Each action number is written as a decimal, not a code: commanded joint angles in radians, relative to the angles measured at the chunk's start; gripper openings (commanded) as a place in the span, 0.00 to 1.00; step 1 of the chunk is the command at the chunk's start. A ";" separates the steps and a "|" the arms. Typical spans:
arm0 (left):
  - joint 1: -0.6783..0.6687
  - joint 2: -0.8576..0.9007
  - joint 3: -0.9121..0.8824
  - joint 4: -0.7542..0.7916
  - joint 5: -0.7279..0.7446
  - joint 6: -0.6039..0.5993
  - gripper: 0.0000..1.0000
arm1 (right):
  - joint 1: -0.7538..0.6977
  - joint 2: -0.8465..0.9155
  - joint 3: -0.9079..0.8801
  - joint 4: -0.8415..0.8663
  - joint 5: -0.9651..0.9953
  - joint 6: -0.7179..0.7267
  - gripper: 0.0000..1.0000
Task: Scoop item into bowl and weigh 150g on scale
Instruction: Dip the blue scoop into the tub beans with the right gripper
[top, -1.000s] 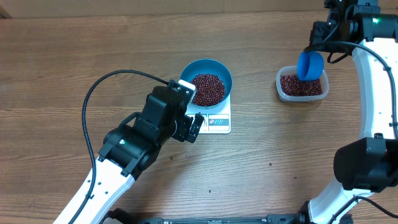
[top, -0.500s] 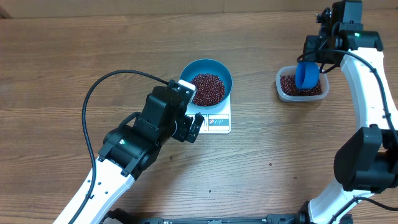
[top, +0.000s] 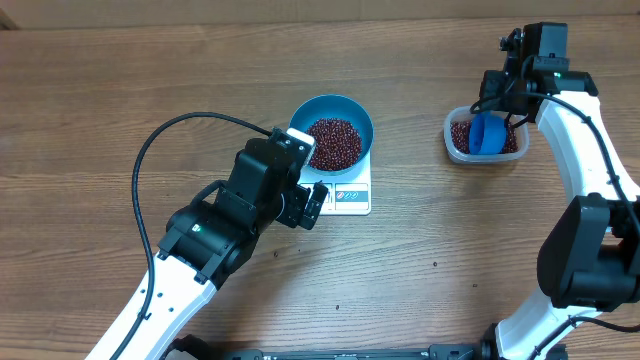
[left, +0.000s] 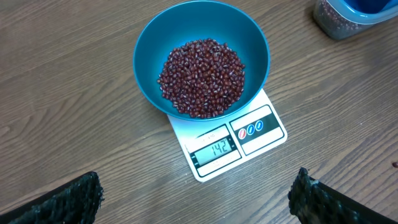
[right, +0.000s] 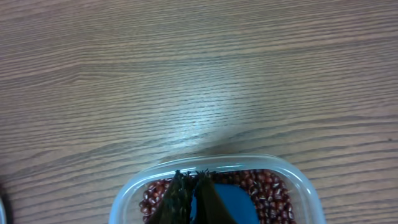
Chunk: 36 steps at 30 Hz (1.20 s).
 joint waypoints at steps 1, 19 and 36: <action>0.000 0.008 -0.006 0.004 -0.010 -0.006 1.00 | 0.000 -0.024 -0.018 0.004 -0.063 -0.003 0.04; 0.000 0.008 -0.006 0.003 -0.010 -0.006 1.00 | -0.065 -0.024 0.028 0.043 -0.293 0.029 0.04; 0.000 0.008 -0.006 0.003 -0.010 -0.006 1.00 | -0.216 -0.045 0.047 0.011 -0.515 0.026 0.04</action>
